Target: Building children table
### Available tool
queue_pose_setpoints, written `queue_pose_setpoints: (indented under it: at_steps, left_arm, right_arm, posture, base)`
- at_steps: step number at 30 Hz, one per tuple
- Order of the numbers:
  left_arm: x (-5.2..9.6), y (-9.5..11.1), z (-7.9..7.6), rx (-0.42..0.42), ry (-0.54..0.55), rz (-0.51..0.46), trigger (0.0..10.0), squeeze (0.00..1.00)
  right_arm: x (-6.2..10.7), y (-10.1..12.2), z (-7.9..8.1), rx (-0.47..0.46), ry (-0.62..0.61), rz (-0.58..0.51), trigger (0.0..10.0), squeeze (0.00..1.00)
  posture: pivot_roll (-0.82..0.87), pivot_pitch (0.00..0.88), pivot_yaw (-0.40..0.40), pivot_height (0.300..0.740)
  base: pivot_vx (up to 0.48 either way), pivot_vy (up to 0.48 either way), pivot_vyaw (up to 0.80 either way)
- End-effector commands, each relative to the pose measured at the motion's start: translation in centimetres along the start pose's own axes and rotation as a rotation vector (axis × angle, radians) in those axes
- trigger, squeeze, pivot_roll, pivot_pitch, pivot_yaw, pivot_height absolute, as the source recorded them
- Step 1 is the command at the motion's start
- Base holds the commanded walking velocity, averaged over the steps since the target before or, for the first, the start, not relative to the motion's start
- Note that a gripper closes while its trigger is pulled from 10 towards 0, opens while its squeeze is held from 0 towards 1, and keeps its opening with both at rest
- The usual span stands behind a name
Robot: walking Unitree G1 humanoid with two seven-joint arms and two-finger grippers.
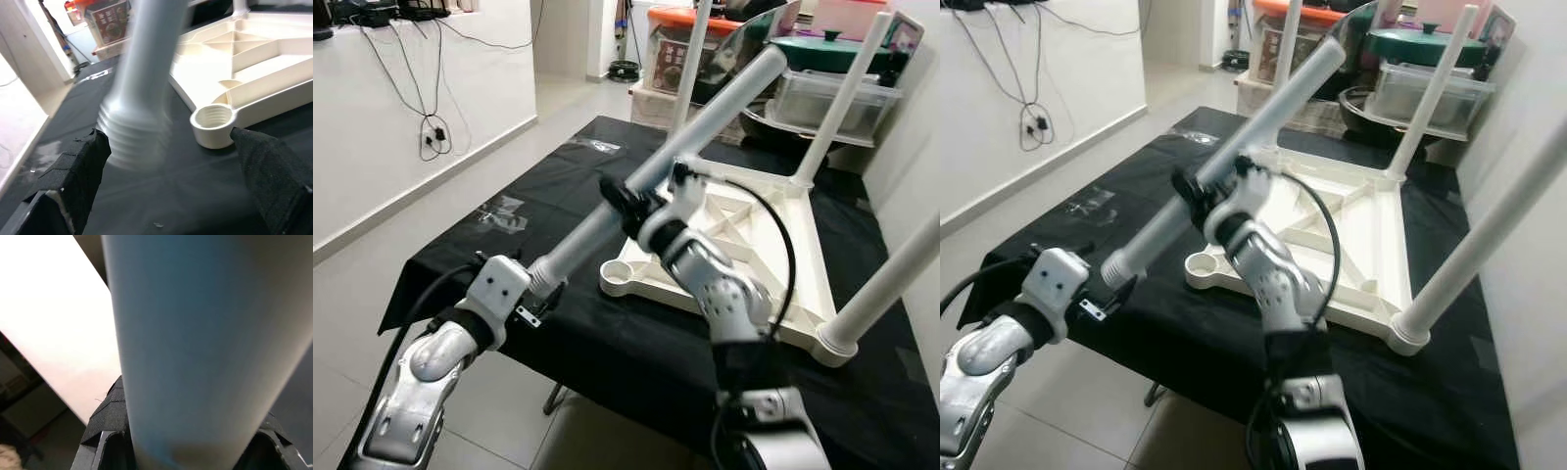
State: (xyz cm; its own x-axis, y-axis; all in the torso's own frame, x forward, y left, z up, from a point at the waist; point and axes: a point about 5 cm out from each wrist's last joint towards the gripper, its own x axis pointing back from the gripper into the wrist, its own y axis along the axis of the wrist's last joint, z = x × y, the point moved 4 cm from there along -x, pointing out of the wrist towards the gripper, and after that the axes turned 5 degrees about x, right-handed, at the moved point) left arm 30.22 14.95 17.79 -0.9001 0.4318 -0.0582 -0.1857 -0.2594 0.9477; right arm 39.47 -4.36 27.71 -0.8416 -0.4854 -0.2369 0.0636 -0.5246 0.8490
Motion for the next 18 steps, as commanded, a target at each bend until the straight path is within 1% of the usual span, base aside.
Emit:
queue_pose_setpoints:
  at_steps: [1,2,4,6,7,8,9,11,12,13,14,16,18]
  left_arm:
    - [0.3,-0.2,-0.5,0.03,-0.016,0.003,10.0,0.0]
    - [0.5,-0.2,-1.1,0.051,-0.035,0.003,10.0,0.0]
    - [0.5,-0.2,-1.1,0.051,-0.035,0.003,10.0,0.0]
    - [1.0,-0.7,-2.4,0.079,-0.074,0.021,10.0,0.0]
    - [1.2,-1.0,-2.8,0.082,-0.083,0.034,10.0,0.0]
    - [1.2,-1.0,-2.8,0.082,-0.083,0.034,10.0,0.0]
    - [1.3,-1.2,-3.0,0.082,-0.087,0.042,10.0,0.0]
    - [1.3,-1.2,-3.0,0.082,-0.087,0.042,10.0,0.0]
    - [1.4,-1.3,-3.1,0.084,-0.087,0.046,10.0,0.0]
    - [1.4,-1.4,-3.1,0.086,-0.086,0.048,10.0,0.0]
    - [1.4,-1.4,-3.1,0.086,-0.086,0.048,10.0,0.0]
    - [1.4,-1.4,-3.2,0.091,-0.086,0.05,10.0,0.0]
    - [1.4,-1.4,-3.3,0.094,-0.087,0.052,10.0,0.0]
  right_arm:
    - [0.0,0.8,-0.9,-0.006,-0.022,-0.034,0.0,0.0]
    - [-0.2,1.9,-1.3,0.028,-0.029,-0.066,0.0,0.0]
    - [-0.2,1.9,-1.3,0.028,-0.029,-0.066,0.0,0.0]
    - [-0.3,4.4,-1.8,0.128,-0.017,-0.132,0.0,0.0]
    - [-0.3,5.4,-1.8,0.208,0.011,-0.158,0.0,0.0]
    - [-0.3,5.4,-1.8,0.208,0.011,-0.158,0.0,0.0]
    - [-0.3,5.9,-1.6,0.281,0.041,-0.173,0.0,0.0]
    - [-0.3,5.9,-1.6,0.281,0.041,-0.173,0.0,0.0]
    - [-0.2,6.3,-1.0,0.376,0.102,-0.185,0.0,0.0]
    - [-0.1,6.3,-0.4,0.447,0.164,-0.188,0.0,0.0]
    - [-0.1,6.3,-0.4,0.447,0.164,-0.188,0.0,0.0]
    - [0.1,6.1,0.7,0.541,0.291,-0.175,0.0,0.0]
    - [0.2,5.6,1.3,0.567,0.38,-0.145,0.0,0.0]
  posture:
    - [0.1,0.0,-0.092,0.74]
    - [0.11,0.0,-0.092,0.74]
    - [0.11,0.0,-0.092,0.74]
    - [0.11,0.0,-0.094,0.74]
    - [0.11,0.0,-0.093,0.74]
    - [0.11,0.0,-0.093,0.74]
    - [0.11,0.0,-0.093,0.74]
    - [0.11,0.0,-0.093,0.74]
    - [0.11,0.0,-0.093,0.74]
    - [0.11,0.0,-0.092,0.74]
    - [0.11,0.0,-0.092,0.74]
    - [0.11,0.0,-0.091,0.74]
    - [0.11,0.0,-0.092,0.74]
  base:
    - [0.0,0.0,0.0]
    - [0.0,0.0,0.0]
    - [0.0,0.0,0.0]
    - [0.0,0.0,0.0]
    - [0.0,0.0,0.0]
    - [0.0,0.0,0.0]
    - [0.0,0.0,0.0]
    - [0.0,0.0,0.0]
    - [0.0,0.0,0.0]
    - [0.0,0.0,0.0]
    - [0.0,0.0,0.0]
    - [0.0,0.0,0.0]
    - [0.0,0.0,0.0]
